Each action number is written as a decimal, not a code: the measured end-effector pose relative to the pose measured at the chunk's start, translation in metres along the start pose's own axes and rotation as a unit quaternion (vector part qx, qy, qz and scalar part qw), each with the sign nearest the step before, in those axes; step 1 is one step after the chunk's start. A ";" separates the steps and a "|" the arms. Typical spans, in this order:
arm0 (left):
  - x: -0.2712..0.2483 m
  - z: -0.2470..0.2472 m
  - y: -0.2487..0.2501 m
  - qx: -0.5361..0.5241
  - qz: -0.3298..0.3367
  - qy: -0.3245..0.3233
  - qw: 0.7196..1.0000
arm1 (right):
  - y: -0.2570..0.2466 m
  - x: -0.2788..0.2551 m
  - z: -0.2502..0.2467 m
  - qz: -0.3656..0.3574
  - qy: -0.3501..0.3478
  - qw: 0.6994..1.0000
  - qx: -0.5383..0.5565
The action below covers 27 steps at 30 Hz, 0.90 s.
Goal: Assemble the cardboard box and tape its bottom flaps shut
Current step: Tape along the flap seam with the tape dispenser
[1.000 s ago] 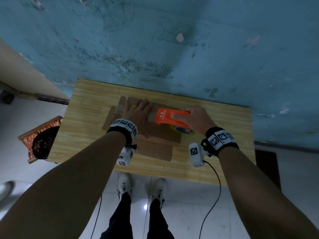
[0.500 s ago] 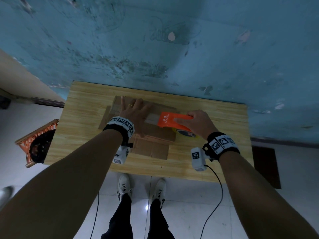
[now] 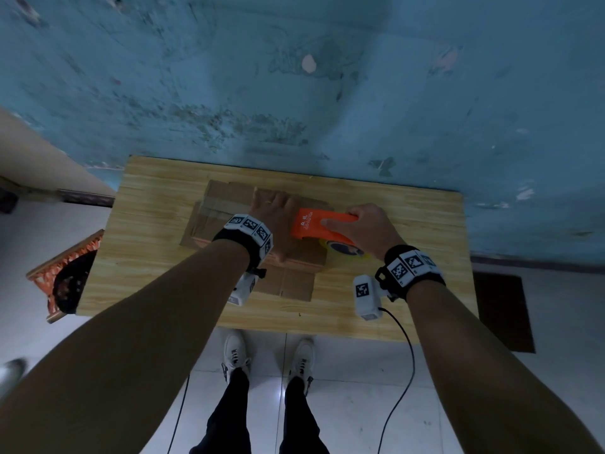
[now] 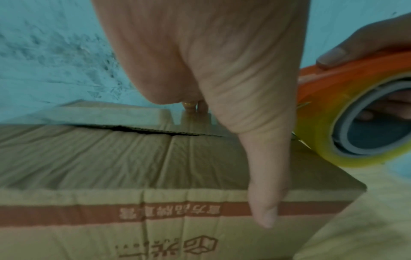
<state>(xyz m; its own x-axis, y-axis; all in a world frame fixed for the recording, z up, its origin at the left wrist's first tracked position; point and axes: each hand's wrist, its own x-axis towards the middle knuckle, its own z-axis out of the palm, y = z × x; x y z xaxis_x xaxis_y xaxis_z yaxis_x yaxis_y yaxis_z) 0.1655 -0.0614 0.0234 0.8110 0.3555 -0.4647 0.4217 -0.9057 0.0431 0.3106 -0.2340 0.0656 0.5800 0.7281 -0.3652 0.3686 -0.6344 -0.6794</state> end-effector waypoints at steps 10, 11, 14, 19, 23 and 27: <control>0.001 -0.002 -0.011 -0.006 -0.004 -0.017 1.000 | -0.004 0.001 -0.001 -0.025 -0.009 1.000 0.013; 0.000 -0.002 -0.014 -0.005 -0.007 -0.017 1.000 | -0.006 0.002 0.000 -0.028 -0.013 0.999 0.019; -0.005 -0.002 -0.021 0.005 -0.011 -0.031 0.999 | -0.008 0.003 0.004 -0.034 -0.019 0.999 0.019; -0.008 0.005 -0.031 0.022 -0.019 -0.029 0.999 | 0.013 -0.002 -0.006 -0.024 -0.016 1.000 0.012; -0.009 0.002 -0.032 0.022 -0.020 -0.031 0.999 | 0.041 -0.011 -0.026 0.002 -0.002 1.000 0.011; -0.010 -0.001 -0.029 0.025 -0.028 -0.035 0.999 | 0.058 -0.019 -0.045 0.010 0.012 1.000 0.001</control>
<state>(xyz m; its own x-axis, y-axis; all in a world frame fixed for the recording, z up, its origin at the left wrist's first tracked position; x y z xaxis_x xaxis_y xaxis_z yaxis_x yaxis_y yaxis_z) 0.1454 -0.0390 0.0277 0.7561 0.3898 -0.5258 0.4424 -0.8964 -0.0283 0.3540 -0.2960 0.0617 0.6046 0.7086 -0.3639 0.3549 -0.6486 -0.6733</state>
